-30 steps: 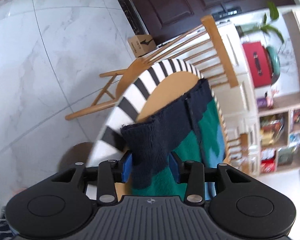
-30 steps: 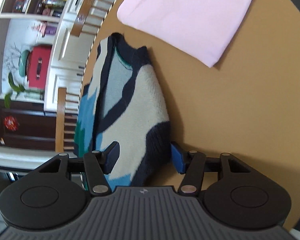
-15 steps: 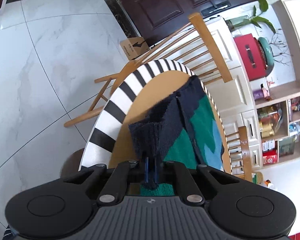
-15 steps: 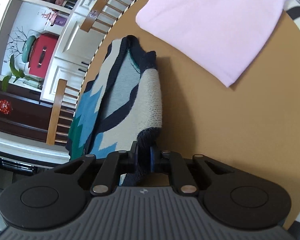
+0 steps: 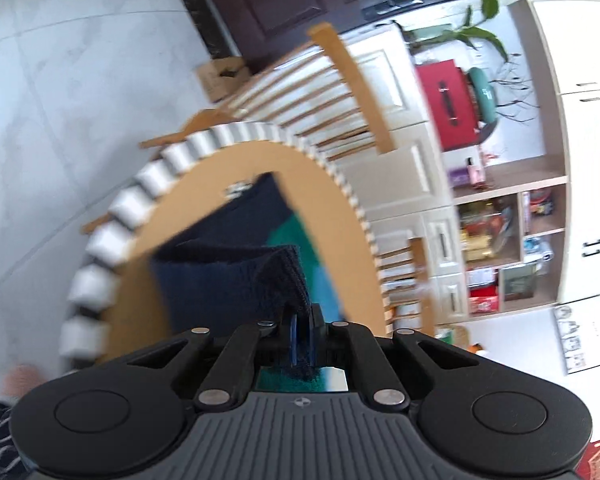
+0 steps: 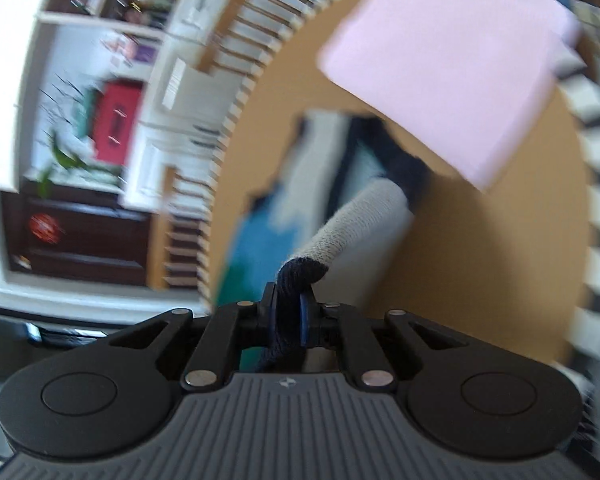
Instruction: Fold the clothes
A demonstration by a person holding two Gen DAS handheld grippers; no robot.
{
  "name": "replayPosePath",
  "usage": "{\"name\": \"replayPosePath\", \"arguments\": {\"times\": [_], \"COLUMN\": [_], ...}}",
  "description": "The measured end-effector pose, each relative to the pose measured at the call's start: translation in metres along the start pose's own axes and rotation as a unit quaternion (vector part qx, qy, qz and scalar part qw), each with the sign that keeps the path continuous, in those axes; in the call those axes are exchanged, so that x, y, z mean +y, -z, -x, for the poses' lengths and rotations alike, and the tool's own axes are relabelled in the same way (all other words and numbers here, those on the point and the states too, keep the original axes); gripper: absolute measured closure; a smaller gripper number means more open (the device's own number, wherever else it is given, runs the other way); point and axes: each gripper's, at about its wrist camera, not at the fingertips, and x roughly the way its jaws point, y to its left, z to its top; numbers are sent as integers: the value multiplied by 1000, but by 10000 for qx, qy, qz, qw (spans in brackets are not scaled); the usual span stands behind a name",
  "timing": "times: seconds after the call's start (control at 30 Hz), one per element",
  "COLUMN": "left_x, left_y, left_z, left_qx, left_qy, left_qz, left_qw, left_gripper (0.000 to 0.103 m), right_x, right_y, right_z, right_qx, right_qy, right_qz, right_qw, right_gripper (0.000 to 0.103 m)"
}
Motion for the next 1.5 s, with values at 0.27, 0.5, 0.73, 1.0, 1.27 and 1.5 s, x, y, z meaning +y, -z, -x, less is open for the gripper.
{"name": "replayPosePath", "arguments": {"times": [0.27, 0.5, 0.73, 1.0, 1.27, 1.5], "left_x": [-45, -48, -60, -104, -90, -57], "left_y": [-67, -85, -117, -43, -14, -47], "left_z": [-171, -264, -243, -250, -271, -269], "left_qx": [102, -24, -633, 355, 126, 290], "left_qy": [-1035, -1855, -942, -1866, -2329, -2096], "left_qz": [317, 437, 440, -3722, -4948, -4547], "left_qw": [9941, 9817, 9926, 9085, 8371, 8651], "left_gripper": [97, 95, 64, 52, 56, 77], "right_x": [37, 24, 7, 48, 25, 45], "right_y": [-100, -116, -135, -76, -38, -49], "right_z": [-145, -239, -221, -201, -223, -219], "right_qx": [-236, -380, -931, -386, 134, -142], "right_qy": [780, 1600, 1389, 1463, 1853, 1932], "right_qz": [242, 20, -356, 3331, 3559, 3885], "right_qw": [9964, 9864, 9853, 9307, 9159, 9009], "right_gripper": [93, 92, 60, 57, 58, 53]}}
